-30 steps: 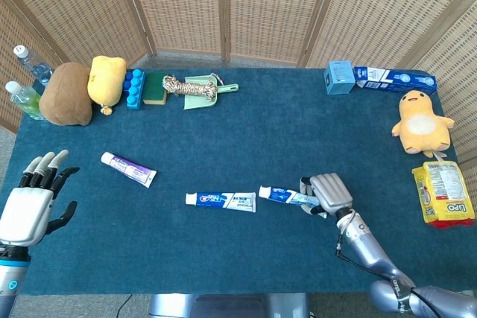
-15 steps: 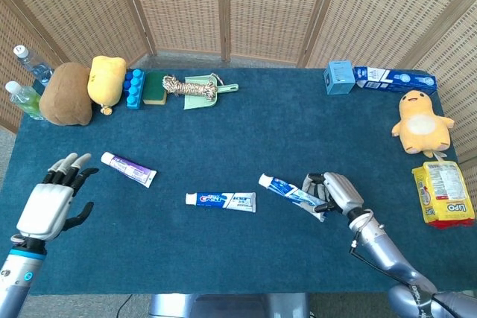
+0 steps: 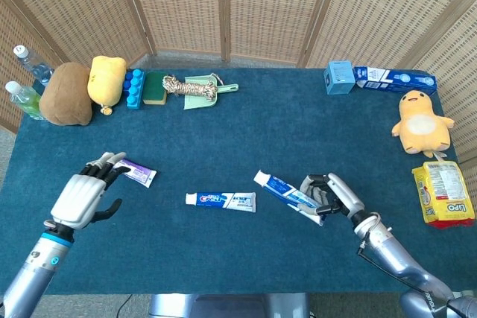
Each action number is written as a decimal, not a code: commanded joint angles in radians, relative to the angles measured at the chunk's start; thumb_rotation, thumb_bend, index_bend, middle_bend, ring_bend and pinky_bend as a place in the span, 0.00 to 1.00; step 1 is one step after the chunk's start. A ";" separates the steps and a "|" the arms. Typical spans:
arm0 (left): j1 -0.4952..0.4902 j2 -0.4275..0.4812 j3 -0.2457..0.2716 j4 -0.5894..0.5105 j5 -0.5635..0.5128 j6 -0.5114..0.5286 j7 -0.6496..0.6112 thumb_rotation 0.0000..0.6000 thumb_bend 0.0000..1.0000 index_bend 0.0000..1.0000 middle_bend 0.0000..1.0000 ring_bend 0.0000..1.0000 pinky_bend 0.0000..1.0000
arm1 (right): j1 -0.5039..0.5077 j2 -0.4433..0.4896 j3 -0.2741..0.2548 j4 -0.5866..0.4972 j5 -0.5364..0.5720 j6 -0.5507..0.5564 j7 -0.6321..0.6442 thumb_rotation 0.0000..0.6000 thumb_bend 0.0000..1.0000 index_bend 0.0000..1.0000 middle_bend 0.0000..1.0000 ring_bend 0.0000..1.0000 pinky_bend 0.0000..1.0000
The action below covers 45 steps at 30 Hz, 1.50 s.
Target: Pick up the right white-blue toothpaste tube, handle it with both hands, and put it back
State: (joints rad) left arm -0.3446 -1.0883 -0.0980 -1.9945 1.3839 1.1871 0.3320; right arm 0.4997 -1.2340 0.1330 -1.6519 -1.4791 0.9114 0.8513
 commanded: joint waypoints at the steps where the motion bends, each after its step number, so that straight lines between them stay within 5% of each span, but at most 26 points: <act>1: -0.025 -0.006 -0.010 -0.025 -0.021 -0.029 -0.013 1.00 0.34 0.23 0.13 0.11 0.18 | 0.006 -0.005 -0.008 -0.005 -0.016 0.010 0.015 1.00 0.58 0.94 0.76 0.77 0.79; 14: -0.154 -0.057 -0.089 -0.062 -0.178 -0.127 0.020 1.00 0.34 0.28 0.12 0.10 0.19 | 0.028 -0.038 -0.024 -0.032 -0.012 0.014 -0.037 1.00 0.58 0.94 0.76 0.77 0.79; 26: -0.315 -0.144 -0.154 -0.052 -0.441 -0.261 0.007 1.00 0.34 0.27 0.08 0.06 0.19 | 0.038 -0.057 -0.025 -0.070 0.008 0.025 -0.077 1.00 0.58 0.94 0.76 0.77 0.79; 45: -0.467 -0.236 -0.157 0.012 -0.569 -0.326 -0.042 1.00 0.34 0.25 0.05 0.04 0.18 | 0.090 -0.111 -0.006 -0.090 0.042 -0.014 -0.108 1.00 0.58 0.94 0.76 0.77 0.79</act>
State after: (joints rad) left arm -0.8079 -1.3222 -0.2551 -1.9852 0.8172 0.8615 0.2937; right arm 0.5890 -1.3433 0.1270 -1.7407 -1.4382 0.8989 0.7440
